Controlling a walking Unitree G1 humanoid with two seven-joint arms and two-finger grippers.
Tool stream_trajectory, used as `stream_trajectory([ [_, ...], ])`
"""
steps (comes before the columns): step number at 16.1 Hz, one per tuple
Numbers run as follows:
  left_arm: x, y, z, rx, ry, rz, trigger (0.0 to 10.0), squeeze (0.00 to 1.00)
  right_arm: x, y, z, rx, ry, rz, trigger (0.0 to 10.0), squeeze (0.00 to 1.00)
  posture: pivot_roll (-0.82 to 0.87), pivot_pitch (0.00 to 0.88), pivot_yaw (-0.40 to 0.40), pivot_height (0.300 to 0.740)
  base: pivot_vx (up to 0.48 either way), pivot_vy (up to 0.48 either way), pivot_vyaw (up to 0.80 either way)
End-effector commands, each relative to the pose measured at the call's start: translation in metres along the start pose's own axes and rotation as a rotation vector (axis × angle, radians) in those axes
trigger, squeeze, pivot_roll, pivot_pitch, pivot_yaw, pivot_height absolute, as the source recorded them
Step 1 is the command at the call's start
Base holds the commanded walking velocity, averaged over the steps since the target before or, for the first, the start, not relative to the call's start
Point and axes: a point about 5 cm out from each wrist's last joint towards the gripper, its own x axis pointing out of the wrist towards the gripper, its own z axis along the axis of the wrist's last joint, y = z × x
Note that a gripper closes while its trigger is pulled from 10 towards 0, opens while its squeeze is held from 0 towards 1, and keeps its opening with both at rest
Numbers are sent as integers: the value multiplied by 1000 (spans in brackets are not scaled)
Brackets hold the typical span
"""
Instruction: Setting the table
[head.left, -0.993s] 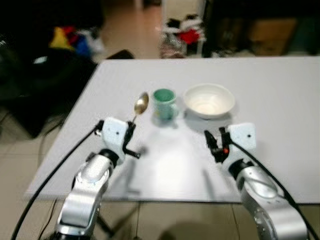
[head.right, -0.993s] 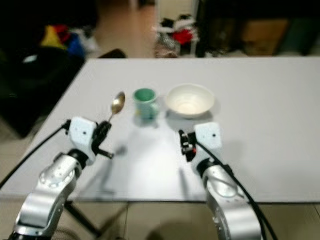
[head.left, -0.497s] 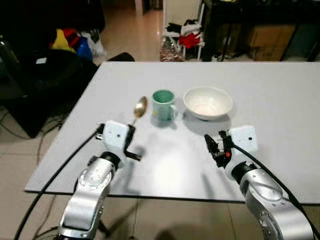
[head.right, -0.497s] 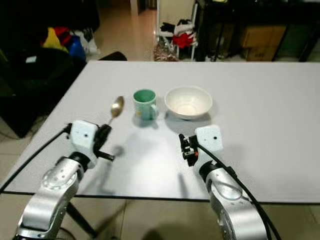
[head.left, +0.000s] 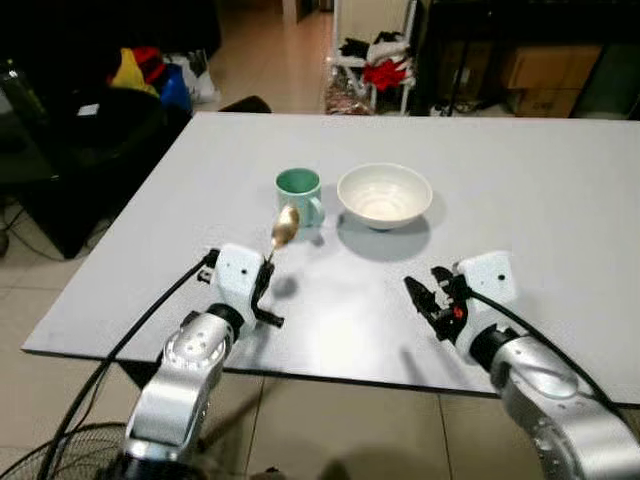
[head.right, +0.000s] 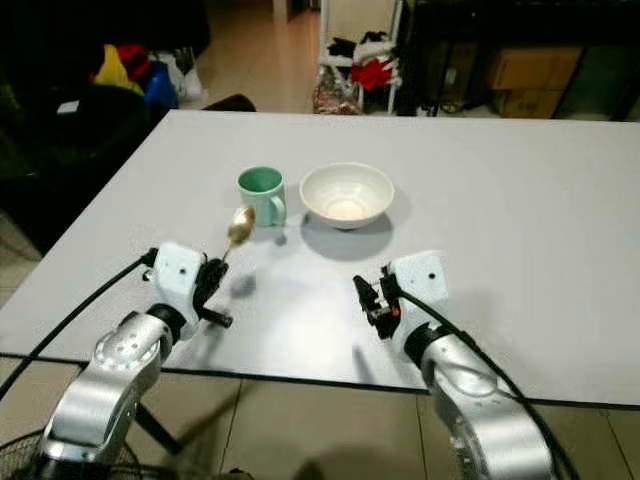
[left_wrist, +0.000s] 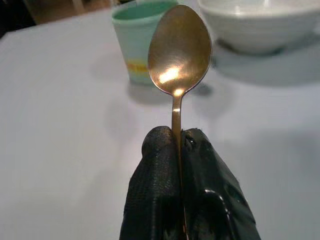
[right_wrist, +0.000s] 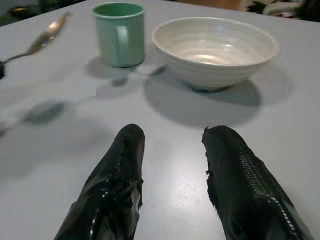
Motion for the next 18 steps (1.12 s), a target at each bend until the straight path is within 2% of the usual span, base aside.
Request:
stream_trajectory([
  [1, 8, 1, 1, 42, 39, -43, 10000, 0, -3, 2, 11, -11, -38, 67, 10000, 0, 41, 0, 64, 740, 0, 0, 0],
  [3, 22, 2, -3, 103, 106, -91, 10000, 0, -8, 1, 13, -31, -29, 145, 10000, 0, 39, 0, 63, 740, 0, 0, 0],
  [5, 35, 7, -6, 159, 141, -80, 10000, 0, -13, 1, 12, -54, 0, 225, 10000, 0, 34, 0, 64, 740, 0, 0, 0],
  [7, 43, 14, -9, 143, 194, -53, 10000, 0, -20, 3, 10, -79, 31, 305, 10000, 0, 25, 0, 72, 740, 0, 0, 0],
  [10, 48, 17, -9, 126, 213, -13, 10000, 0, -26, 5, 6, -121, 73, 366, 10000, 0, 23, 0, 72, 740, 0, 0, 0],
  [14, 52, 6, -13, 86, 239, 20, 10000, 0, -29, 5, 4, -139, 97, 406, 10000, 0, 23, 0, 75, 740, 0, 0, 0],
  [18, 55, -5, -5, 54, 263, 84, 10000, 0, -30, 4, 5, -152, 103, 411, 10000, 0, 30, 0, 75, 740, 0, 0, 0],
])
